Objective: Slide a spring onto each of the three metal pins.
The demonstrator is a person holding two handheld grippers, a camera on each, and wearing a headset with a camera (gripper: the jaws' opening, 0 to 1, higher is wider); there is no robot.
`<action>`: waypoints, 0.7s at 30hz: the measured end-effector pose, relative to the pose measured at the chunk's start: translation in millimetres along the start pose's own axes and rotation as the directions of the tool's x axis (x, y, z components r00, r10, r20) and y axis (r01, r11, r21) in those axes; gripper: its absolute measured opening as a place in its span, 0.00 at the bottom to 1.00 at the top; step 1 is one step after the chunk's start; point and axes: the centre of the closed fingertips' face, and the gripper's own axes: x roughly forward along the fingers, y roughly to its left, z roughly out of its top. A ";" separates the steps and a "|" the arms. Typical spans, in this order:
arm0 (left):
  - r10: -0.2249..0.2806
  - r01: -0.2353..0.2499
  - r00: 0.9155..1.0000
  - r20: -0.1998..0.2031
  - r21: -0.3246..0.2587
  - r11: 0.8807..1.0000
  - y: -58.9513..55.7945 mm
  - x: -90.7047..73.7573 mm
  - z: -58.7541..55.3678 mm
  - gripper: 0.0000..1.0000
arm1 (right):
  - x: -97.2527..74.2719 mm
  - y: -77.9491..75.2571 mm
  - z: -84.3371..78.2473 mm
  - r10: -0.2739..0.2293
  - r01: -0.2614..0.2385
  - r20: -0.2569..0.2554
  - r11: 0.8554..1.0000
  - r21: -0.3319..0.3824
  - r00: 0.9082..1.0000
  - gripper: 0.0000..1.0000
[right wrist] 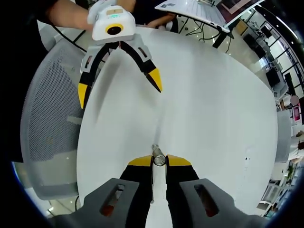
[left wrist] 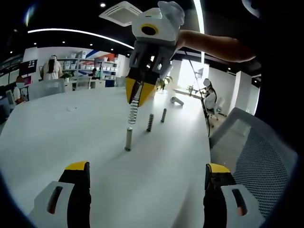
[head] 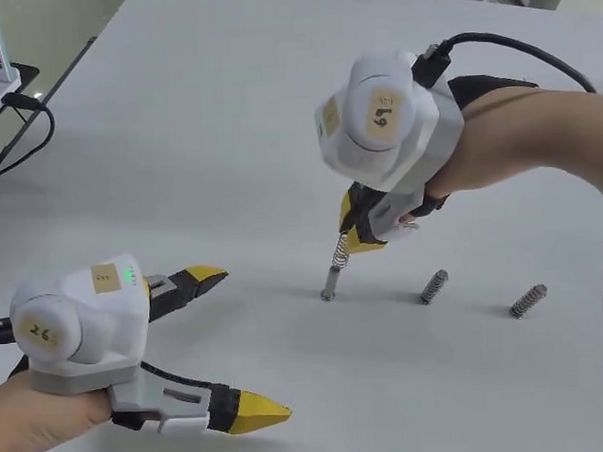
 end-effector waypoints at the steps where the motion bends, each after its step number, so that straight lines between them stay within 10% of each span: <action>1: 0.000 0.000 1.000 0.001 -0.001 1.000 0.1 -0.3 0.0 0.98 | 0.6 0.1 0.1 0.000 0.000 0.000 1.000 0.000 1.000 0.06; 21: 0.010 -0.010 1.000 0.009 -0.008 1.000 -0.2 -4.6 -1.0 0.98 | 14.0 -2.8 -4.0 0.015 -0.014 -0.018 1.000 0.017 1.000 0.07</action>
